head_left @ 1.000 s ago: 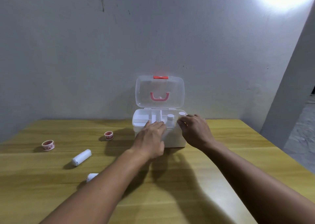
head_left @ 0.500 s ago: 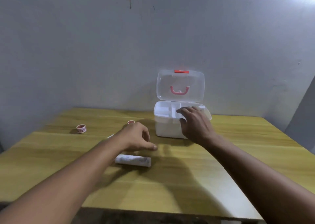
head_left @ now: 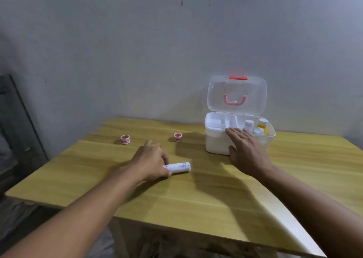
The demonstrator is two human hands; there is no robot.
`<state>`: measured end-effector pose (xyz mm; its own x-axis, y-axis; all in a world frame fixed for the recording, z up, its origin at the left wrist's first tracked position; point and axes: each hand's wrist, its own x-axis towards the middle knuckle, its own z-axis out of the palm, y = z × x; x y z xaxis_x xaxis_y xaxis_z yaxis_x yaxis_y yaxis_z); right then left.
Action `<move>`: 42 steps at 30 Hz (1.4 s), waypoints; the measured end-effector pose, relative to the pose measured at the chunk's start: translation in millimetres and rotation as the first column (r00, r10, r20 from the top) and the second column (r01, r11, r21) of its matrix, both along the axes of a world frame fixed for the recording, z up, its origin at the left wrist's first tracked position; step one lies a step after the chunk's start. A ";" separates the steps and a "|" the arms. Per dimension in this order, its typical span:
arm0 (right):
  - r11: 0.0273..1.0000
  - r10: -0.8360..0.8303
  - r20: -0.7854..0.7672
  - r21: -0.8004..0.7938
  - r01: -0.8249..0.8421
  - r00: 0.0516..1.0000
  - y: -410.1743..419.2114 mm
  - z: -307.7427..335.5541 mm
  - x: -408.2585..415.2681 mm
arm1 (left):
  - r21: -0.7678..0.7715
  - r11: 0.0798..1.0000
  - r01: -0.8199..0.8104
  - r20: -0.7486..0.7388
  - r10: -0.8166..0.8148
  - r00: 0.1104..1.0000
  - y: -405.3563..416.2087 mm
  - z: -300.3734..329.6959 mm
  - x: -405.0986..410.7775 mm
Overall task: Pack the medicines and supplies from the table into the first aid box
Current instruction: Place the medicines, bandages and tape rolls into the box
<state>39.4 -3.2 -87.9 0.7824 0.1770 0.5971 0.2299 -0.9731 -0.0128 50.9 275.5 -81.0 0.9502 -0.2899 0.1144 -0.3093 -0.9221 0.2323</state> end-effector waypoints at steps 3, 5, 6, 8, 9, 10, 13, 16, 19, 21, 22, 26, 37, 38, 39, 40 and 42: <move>1.000 -0.009 -0.017 -0.001 0.009 1.000 -0.1 -0.8 0.2 | 0.017 0.995 -0.098 0.009 0.098 0.995 6.0 -0.4 5.7; 1.000 -0.004 -0.035 0.003 0.004 0.999 -0.3 0.2 0.3 | -0.135 0.978 -0.157 -0.069 0.149 0.986 7.7 -2.0 12.5; 1.000 0.003 -0.041 0.018 -0.002 0.999 -0.9 1.2 -0.1 | -0.173 0.970 -0.169 -0.080 0.157 0.984 6.3 -2.1 15.0; 0.998 0.018 -0.023 0.064 -0.016 1.000 -5.8 3.2 -2.0 | -0.181 0.968 -0.173 -0.065 0.164 0.984 0.1 -2.2 18.9; 0.997 0.016 0.005 0.079 -0.016 1.000 -10.0 3.8 -3.6 | -0.178 0.969 -0.169 -0.044 0.164 0.985 -4.2 -1.1 19.9; 0.996 -0.001 0.041 0.086 -0.002 0.999 -15.8 4.1 -5.8 | -0.186 0.969 -0.163 -0.021 0.162 0.987 -9.2 0.8 20.8; 0.986 -0.113 0.078 0.128 0.103 0.991 -34.0 2.7 -12.9 | -0.311 0.941 -0.131 0.050 0.154 0.987 -26.6 15.3 28.6; 0.958 -0.237 0.003 0.169 0.233 0.971 -45.5 -4.8 -17.6 | -0.406 0.911 -0.073 0.111 0.129 0.985 -53.8 40.7 43.6; 0.949 -0.272 -0.090 0.142 0.283 0.958 -49.7 -11.5 -19.7 | -0.458 0.889 0.000 0.137 0.071 0.988 -88.1 63.2 60.0; 0.953 -0.254 -0.117 0.142 0.269 0.960 -50.7 -10.6 -20.9 | -0.418 0.907 0.045 0.157 0.024 0.987 -112.3 73.3 70.3; 0.953 -0.242 -0.130 0.155 0.261 0.962 -50.8 -8.7 -22.0 | -0.397 0.916 0.065 0.156 -0.003 0.988 -124.6 76.8 75.0; 0.961 -0.205 -0.177 0.151 0.233 0.963 -54.0 -3.1 -25.1 | -0.355 0.933 0.063 0.058 -0.045 0.997 -161.8 77.2 97.2; 0.963 -0.184 -0.168 0.165 0.212 0.968 -60.6 -3.7 -26.6 | -0.406 0.902 -0.149 0.007 0.167 0.986 -202.8 56.3 109.3; 0.963 -0.188 -0.159 0.166 0.214 0.969 -60.8 -4.5 -26.1 | -0.447 0.885 -0.127 0.027 0.156 0.987 -201.0 55.0 108.0; 0.962 -0.192 -0.158 0.166 0.217 0.969 -61.0 -5.2 -25.8 | -0.492 0.866 -0.092 0.044 0.130 0.991 -197.7 53.0 107.1; 0.961 -0.196 -0.167 0.163 0.223 0.966 -60.6 -5.3 -25.3 | -0.517 0.855 -0.050 0.066 0.098 0.993 -193.9 50.5 105.8; 0.955 -0.226 -0.171 0.156 0.253 0.959 -57.8 -5.2 -24.1 | -0.494 0.869 0.028 0.089 0.019 0.996 -185.2 45.4 102.5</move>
